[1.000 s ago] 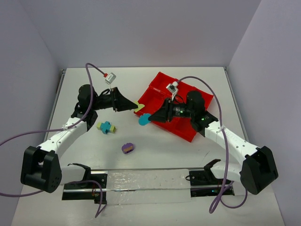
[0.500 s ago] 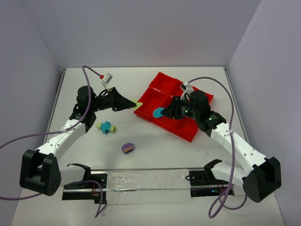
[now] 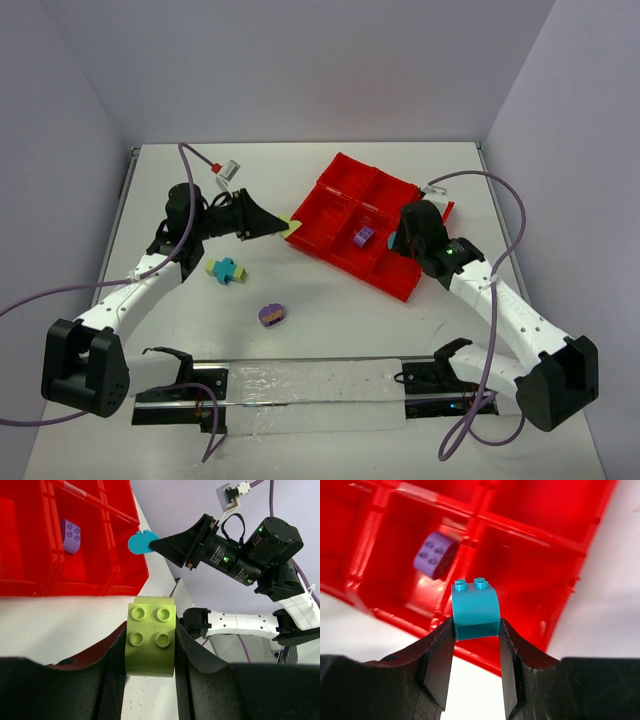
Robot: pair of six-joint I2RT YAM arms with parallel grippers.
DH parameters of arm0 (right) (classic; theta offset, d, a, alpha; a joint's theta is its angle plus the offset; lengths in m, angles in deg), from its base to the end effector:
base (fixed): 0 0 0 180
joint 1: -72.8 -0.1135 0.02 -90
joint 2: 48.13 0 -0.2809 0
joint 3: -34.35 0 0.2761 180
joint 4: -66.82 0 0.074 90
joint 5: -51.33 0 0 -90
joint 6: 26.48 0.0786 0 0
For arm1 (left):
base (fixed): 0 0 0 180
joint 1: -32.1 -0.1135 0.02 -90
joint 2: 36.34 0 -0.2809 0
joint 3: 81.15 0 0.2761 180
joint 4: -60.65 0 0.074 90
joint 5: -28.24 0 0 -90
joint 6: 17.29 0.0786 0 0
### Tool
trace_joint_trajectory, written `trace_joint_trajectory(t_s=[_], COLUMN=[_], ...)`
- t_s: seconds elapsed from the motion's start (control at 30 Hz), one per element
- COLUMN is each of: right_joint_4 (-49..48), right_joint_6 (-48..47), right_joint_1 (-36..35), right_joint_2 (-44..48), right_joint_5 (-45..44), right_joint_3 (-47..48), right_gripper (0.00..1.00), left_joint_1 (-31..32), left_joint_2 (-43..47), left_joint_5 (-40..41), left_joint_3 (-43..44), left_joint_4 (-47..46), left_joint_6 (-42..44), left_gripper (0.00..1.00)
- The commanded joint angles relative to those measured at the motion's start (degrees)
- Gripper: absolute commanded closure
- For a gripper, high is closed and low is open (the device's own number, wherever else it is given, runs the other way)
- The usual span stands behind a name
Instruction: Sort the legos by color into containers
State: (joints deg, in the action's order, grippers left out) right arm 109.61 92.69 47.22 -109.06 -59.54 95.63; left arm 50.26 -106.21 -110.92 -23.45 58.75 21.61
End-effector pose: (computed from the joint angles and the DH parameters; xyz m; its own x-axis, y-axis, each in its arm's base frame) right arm 0.2542 0.0906 0.2612 -0.6125 0.2117 -0.7616 0.1515 0.9771 0.1498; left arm 0.2823 -0.1552 0.2967 -0.8155 -0.2681 -0.5129 0.4403 0.2877 -0.8505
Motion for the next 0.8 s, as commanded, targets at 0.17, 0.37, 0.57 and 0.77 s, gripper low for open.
trace_joint_trajectory(t_s=[0.17, 0.37, 0.57, 0.77], right_joint_4=[0.11, -0.70, 0.45, -12.88], right_joint_6=[2.48, 1.76, -0.53, -4.12], right_joint_1=[1.40, 1.94, 1.94, 1.94], right_joint_2=[-0.93, -4.91, -1.20, 7.91], right_joint_5=[-5.72, -4.81, 0.80, 33.84], right_joint_3=[-2.49, -1.35, 3.50, 5.01], right_gripper=[0.92, 0.31, 0.26, 0.25], left_joint_1=[-0.31, -0.03, 0.71, 4.73], left_joint_2=[0.70, 0.51, -0.22, -2.61], left_joint_5=[0.37, 0.59, -0.83, -4.54], left_joint_3=[2.88, 3.21, 3.79, 5.47], left_joint_4=[-0.11, 1.07, 0.90, -0.85], left_joint_6=[1.17, 1.75, 2.47, 3.71], left_gripper=[1.00, 1.00, 1.00, 1.00])
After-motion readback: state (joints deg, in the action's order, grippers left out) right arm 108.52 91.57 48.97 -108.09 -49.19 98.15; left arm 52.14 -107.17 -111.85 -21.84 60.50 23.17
